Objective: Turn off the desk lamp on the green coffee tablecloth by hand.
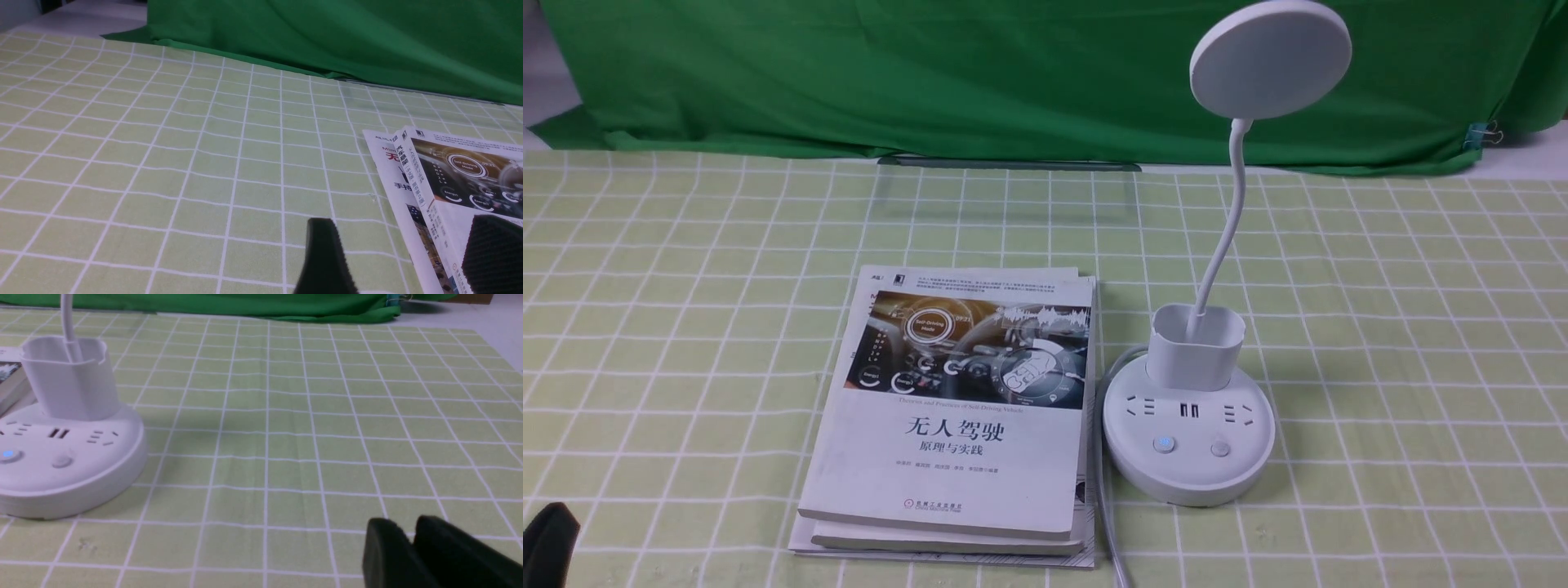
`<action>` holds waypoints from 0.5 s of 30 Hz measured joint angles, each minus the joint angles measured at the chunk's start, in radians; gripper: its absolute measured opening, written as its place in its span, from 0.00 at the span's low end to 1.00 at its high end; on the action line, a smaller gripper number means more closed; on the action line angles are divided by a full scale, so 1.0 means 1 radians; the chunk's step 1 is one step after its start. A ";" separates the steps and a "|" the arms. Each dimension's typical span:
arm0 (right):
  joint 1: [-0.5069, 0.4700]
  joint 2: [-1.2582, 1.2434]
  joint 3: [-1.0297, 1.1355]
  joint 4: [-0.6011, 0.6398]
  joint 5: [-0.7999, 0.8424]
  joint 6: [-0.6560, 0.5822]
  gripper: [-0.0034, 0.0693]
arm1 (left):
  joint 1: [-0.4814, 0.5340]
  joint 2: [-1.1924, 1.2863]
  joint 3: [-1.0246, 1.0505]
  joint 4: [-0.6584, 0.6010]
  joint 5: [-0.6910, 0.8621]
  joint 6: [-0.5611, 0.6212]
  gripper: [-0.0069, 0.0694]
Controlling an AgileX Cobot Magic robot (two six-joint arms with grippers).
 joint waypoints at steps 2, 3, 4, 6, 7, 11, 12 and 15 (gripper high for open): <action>0.000 0.000 0.000 0.000 0.000 0.000 0.30 | 0.000 0.000 0.000 0.000 0.000 0.000 0.63; 0.000 0.000 0.000 0.000 0.000 0.000 0.30 | 0.000 0.000 0.000 0.000 0.000 0.000 0.63; 0.000 0.000 0.000 0.000 0.000 0.000 0.30 | 0.000 0.000 0.000 0.000 0.000 0.000 0.63; 0.000 0.000 0.000 0.000 0.000 0.000 0.31 | 0.000 0.000 0.000 0.000 0.000 0.000 0.63; 0.000 0.000 0.000 0.000 0.000 0.000 0.31 | 0.000 0.000 0.000 0.000 0.000 0.000 0.63; 0.000 0.000 0.000 0.000 0.000 0.000 0.31 | 0.000 0.000 0.000 0.000 0.000 0.000 0.63; 0.000 0.000 0.000 0.000 0.000 0.000 0.31 | 0.000 0.000 0.000 0.000 0.000 0.000 0.63; 0.000 0.000 0.000 0.000 0.000 -0.001 0.32 | 0.000 0.000 0.000 0.000 0.000 0.000 0.63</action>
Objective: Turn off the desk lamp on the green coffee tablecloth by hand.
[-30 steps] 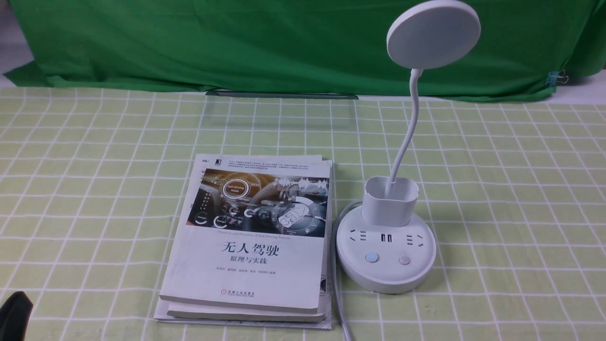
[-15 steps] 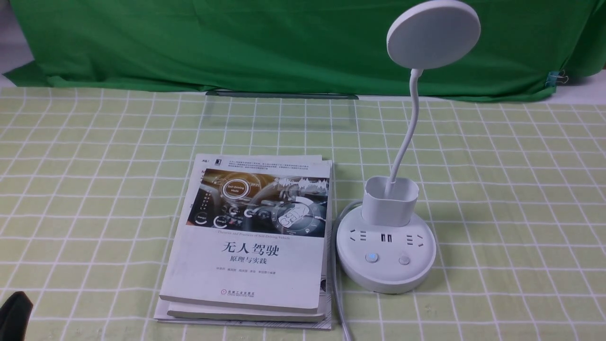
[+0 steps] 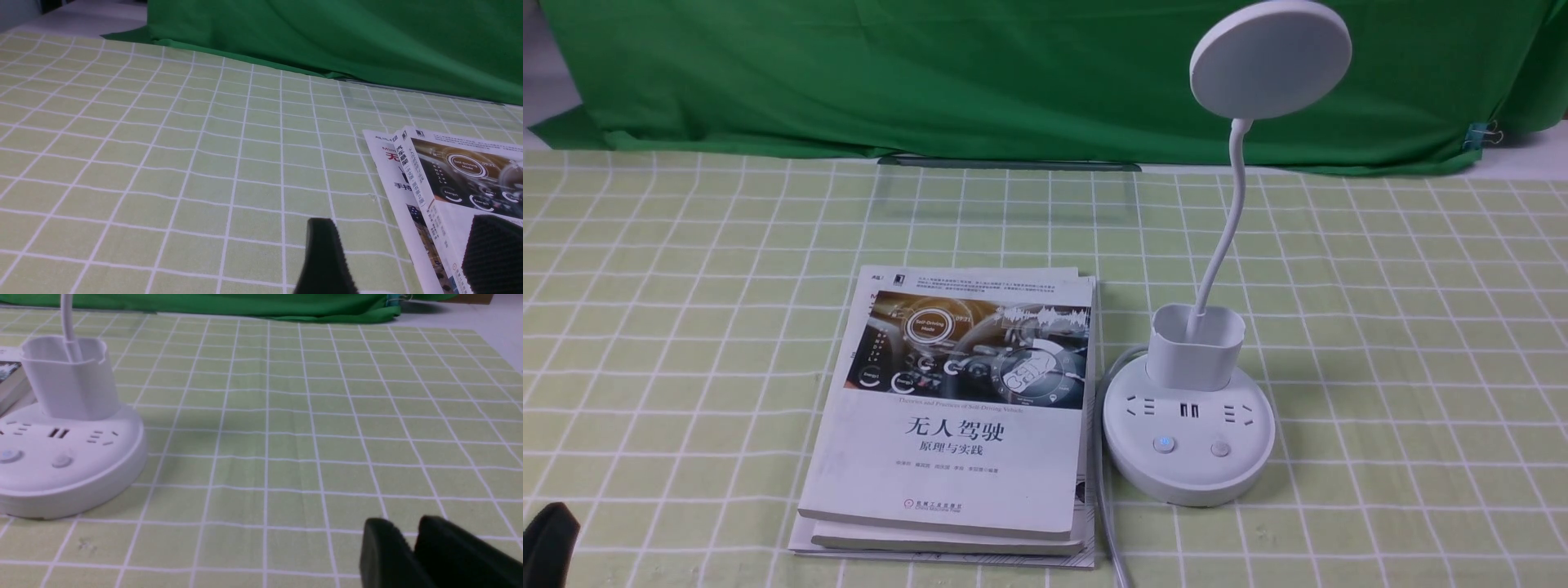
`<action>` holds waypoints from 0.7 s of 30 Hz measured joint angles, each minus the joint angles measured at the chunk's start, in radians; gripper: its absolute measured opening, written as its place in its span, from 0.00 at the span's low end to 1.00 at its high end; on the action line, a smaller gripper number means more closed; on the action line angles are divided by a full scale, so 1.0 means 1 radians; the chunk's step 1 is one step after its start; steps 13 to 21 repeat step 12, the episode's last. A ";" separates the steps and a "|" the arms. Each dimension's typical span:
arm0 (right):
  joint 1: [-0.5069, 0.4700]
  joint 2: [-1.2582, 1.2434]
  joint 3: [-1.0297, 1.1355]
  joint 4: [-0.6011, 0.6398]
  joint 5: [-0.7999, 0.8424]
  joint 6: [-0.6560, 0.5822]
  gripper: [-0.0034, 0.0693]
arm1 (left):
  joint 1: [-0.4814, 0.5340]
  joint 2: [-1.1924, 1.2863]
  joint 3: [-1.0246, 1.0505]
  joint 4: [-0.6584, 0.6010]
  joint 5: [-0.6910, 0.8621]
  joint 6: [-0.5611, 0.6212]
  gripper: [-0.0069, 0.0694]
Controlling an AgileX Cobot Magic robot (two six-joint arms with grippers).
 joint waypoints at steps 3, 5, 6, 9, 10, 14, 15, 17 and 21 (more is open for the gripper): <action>0.000 0.000 0.000 0.000 0.000 0.000 0.32 | 0.000 0.000 0.000 0.000 0.000 0.000 0.63; 0.000 0.000 0.000 0.000 0.000 0.000 0.33 | 0.000 0.000 0.000 0.000 0.000 0.000 0.63; 0.000 0.000 0.000 0.000 0.000 0.000 0.33 | 0.000 0.000 0.000 0.000 0.000 0.000 0.63; 0.000 0.000 0.000 0.000 0.000 0.000 0.34 | 0.000 0.000 0.000 0.000 0.000 0.000 0.63; 0.000 0.000 0.000 0.000 0.000 0.000 0.34 | 0.000 0.000 0.000 0.000 0.000 0.000 0.63; 0.000 0.000 0.000 0.000 0.000 0.000 0.35 | 0.000 0.000 0.000 0.000 0.000 0.000 0.63; 0.000 0.000 0.000 0.000 0.000 0.000 0.35 | 0.000 0.000 0.000 0.000 0.000 0.000 0.63; 0.000 0.000 0.000 0.000 0.000 0.000 0.35 | 0.000 0.000 0.000 0.000 0.000 0.000 0.63; 0.000 0.000 0.000 0.000 0.000 0.000 0.35 | 0.000 0.000 0.000 0.000 0.000 0.000 0.63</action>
